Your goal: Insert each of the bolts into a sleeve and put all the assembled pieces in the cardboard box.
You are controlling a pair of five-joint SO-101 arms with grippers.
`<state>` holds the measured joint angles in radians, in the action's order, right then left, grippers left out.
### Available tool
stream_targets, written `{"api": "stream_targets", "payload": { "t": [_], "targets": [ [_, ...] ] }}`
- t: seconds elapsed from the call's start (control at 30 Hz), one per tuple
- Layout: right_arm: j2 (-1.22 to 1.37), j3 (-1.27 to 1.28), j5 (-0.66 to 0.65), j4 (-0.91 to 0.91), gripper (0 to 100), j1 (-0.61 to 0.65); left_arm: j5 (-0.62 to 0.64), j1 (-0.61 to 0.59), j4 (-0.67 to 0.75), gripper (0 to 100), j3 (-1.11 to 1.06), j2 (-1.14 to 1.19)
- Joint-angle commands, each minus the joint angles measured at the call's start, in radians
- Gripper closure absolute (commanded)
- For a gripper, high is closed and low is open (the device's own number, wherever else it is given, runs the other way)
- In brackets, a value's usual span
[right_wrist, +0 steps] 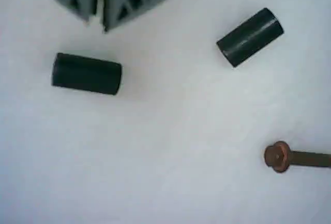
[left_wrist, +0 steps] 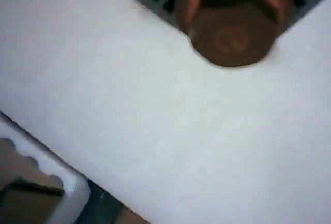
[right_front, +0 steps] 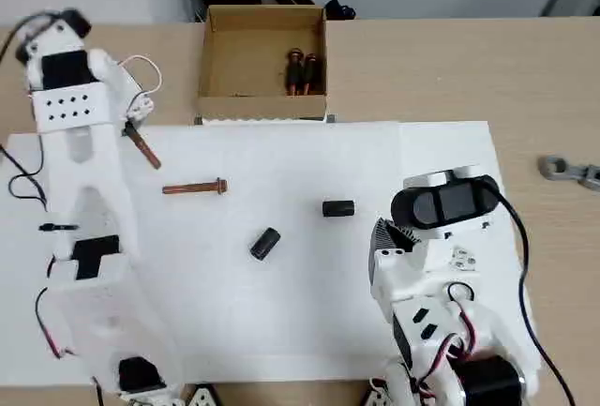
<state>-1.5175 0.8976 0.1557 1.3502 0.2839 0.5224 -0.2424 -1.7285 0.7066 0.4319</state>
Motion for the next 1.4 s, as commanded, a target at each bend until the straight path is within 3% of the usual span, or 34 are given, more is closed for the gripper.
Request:
{"api": "stream_targets", "payload": {
  "t": [0.0, 0.13, 0.33, 0.53, 0.73, 1.13, 1.37],
  "targets": [
    [0.019, -0.051, -0.003, -0.013, 99.5, 0.002, -0.149, 0.014, -0.025, 99, 0.042, -0.132],
    [0.145, -0.091, 0.074, -0.015, 99.4, 0.004, -0.325, 0.037, -0.025, 99, 0.042, -0.252],
    [0.55, -0.338, 0.172, 0.012, 99.4, 0.007, -0.517, 0.098, -0.025, 99, -0.045, -0.502],
    [0.891, -0.672, 0.408, 0.099, 99.1, 0.139, -0.591, 0.104, -0.023, 99, -0.271, -0.775],
    [1.109, -0.786, 0.58, 0.116, 99.1, 0.306, -0.66, 0.104, -0.021, 99, -0.51, -1.089],
    [1.377, -0.787, 0.707, 0.093, 99.1, 0.433, -0.72, 0.104, 0.106, 99, -1.021, -1.662],
    [1.46, -0.789, 0.77, 0.058, 99.0, 0.452, -0.732, 0.103, 0.206, 99, -1.165, -1.827]
  ]
}}
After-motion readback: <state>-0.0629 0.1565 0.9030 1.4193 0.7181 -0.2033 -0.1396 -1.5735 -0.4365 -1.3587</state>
